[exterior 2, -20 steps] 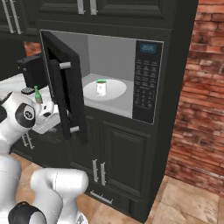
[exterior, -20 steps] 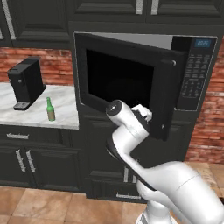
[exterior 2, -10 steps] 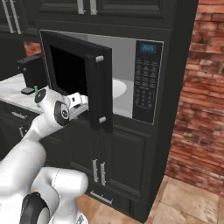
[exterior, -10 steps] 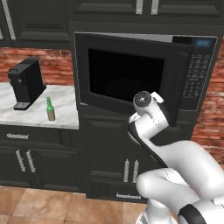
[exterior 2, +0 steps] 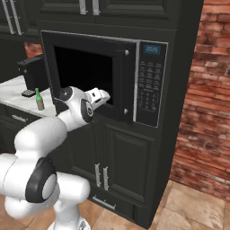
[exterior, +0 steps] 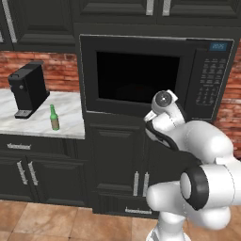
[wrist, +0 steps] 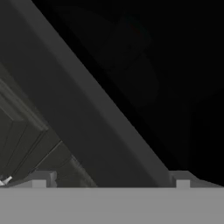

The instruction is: Place the microwavable item in the microwave. Then, close the microwave door and press the start button.

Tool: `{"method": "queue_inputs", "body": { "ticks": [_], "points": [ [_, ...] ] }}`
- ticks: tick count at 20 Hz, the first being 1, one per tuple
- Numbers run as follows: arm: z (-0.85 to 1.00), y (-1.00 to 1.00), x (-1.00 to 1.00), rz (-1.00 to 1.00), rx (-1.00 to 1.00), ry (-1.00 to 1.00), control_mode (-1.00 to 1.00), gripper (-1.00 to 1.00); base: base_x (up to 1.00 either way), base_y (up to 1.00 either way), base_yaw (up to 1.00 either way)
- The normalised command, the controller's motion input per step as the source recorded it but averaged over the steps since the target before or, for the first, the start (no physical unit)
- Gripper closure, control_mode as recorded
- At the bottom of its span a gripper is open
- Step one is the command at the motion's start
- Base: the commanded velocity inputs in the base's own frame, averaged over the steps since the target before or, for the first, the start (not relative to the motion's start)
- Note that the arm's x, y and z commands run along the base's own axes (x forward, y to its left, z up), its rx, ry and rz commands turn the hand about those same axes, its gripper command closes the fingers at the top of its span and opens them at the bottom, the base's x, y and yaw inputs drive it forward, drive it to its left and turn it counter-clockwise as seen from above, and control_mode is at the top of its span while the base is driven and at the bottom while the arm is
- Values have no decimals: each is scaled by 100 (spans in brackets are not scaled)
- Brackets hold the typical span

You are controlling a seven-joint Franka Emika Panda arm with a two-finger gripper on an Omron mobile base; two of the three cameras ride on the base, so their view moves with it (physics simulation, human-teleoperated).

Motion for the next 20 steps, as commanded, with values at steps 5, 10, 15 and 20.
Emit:
{"method": "queue_inputs", "body": {
  "ticks": [5,10,15,20],
  "points": [
    [7,-15,59,12,1,-2,-100,-100,0,0,0],
    [-2,-6,44,12,5,0,-100,-100,0,0,0],
    [-7,0,-3,11,5,0,-100,-100,0,0,0],
    [15,18,-90,6,3,-1,-100,-100,0,0,0]
  ]
}}
